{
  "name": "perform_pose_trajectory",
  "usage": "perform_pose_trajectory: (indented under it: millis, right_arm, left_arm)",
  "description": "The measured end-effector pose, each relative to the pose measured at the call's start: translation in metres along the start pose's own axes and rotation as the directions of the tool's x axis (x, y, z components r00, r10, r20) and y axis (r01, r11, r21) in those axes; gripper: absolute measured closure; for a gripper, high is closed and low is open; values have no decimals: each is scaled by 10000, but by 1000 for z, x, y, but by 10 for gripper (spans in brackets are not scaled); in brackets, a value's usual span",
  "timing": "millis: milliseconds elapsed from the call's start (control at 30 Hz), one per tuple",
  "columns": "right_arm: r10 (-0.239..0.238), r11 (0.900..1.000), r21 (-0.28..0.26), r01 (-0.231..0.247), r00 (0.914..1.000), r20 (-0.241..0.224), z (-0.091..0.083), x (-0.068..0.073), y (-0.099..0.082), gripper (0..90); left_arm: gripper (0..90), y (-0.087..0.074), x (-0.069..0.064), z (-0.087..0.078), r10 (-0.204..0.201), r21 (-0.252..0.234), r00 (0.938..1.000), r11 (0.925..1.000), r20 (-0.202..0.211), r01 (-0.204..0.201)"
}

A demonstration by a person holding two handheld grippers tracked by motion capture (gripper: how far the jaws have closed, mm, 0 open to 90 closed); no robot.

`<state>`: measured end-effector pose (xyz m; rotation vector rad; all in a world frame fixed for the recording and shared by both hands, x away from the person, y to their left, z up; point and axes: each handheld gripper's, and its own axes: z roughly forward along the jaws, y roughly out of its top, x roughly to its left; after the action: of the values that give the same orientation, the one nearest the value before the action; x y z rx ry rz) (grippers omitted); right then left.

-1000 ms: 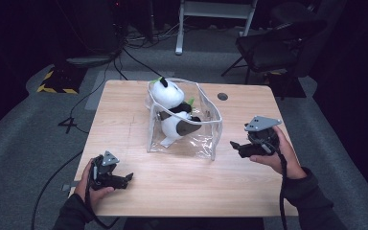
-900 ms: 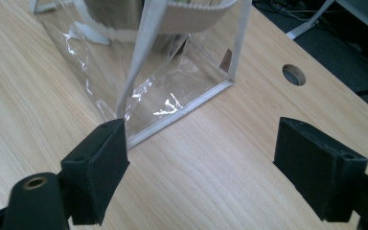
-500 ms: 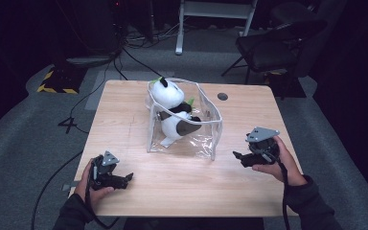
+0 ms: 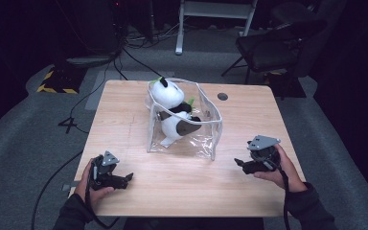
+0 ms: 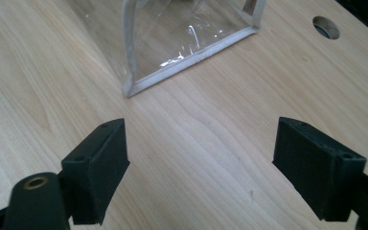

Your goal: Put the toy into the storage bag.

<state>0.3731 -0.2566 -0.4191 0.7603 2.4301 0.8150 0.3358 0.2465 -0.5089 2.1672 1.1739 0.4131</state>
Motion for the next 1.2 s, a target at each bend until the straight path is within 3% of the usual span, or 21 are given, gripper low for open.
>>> perform_pose_trajectory:
  millis: [400,933,1067,1200]
  right_arm:
    - [375,9993,-22,-377,9984,-420,4,3,-29,196]
    - [855,9962,153,-852,9960,-260,8,1,-63,198]
    - [721,9974,38,-721,9971,-238,8,3,-71,198]
    - [975,9952,129,-974,9951,-131,8,2,-79,204]
  left_arm:
    - [6,0,0,0,-9,-3,10000,10000,-2,9]
    - [6,0,0,0,-9,-2,10000,10000,-3,9]
    - [6,0,0,0,-5,-2,10000,10000,-4,5]
    - [6,0,0,0,-13,1,10000,10000,-1,13]
